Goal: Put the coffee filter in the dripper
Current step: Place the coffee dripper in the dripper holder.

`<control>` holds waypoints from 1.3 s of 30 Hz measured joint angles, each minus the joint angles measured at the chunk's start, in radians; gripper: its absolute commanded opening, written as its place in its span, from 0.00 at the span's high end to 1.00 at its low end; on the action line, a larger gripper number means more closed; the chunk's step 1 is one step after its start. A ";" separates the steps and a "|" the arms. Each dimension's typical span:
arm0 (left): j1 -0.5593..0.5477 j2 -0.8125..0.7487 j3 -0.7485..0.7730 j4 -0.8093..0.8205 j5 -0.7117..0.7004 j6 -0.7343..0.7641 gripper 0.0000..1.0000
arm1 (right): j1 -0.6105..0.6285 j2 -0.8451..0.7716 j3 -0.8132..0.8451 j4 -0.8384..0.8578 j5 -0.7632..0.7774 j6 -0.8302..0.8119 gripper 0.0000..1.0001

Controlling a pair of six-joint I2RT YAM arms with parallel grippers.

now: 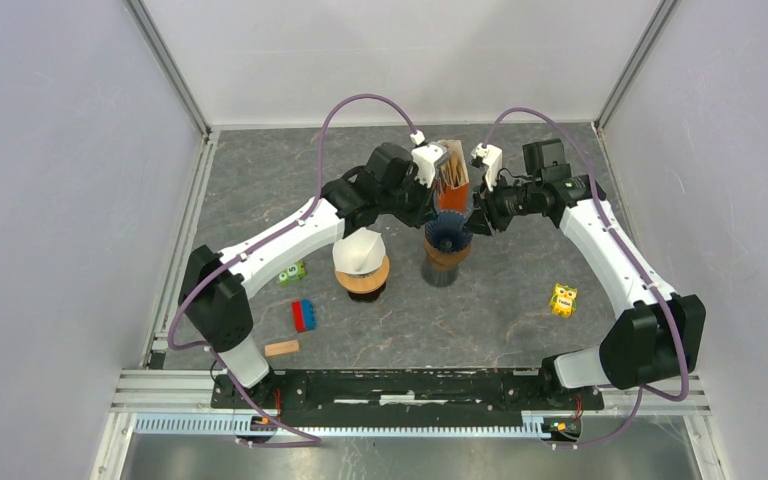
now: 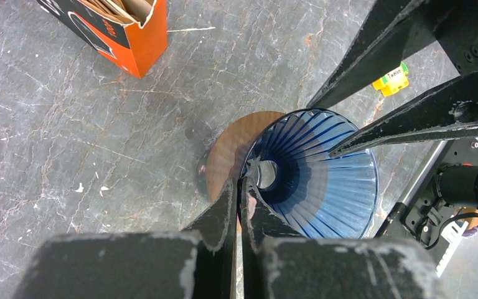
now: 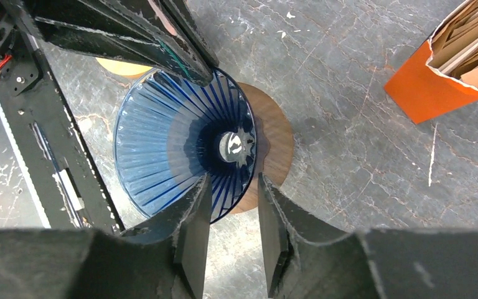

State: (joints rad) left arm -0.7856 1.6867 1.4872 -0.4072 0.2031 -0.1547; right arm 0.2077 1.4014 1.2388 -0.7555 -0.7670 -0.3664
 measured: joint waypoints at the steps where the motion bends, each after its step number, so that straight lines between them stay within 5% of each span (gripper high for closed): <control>1: 0.000 0.000 0.000 0.000 -0.002 -0.002 0.98 | 0.000 0.000 0.000 0.000 -0.002 0.002 0.68; 21: -0.001 -0.041 -0.105 0.118 -0.019 -0.009 0.98 | 0.027 -0.001 -0.009 0.063 0.057 0.075 0.90; 39: -0.008 -0.034 -0.116 0.136 -0.036 -0.008 0.98 | 0.051 -0.063 -0.133 0.236 0.121 0.069 0.91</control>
State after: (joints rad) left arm -0.7937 1.6524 1.3712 -0.2714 0.1673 -0.1627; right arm 0.2584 1.3384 1.1061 -0.5198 -0.6460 -0.2970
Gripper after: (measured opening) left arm 0.043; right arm 0.218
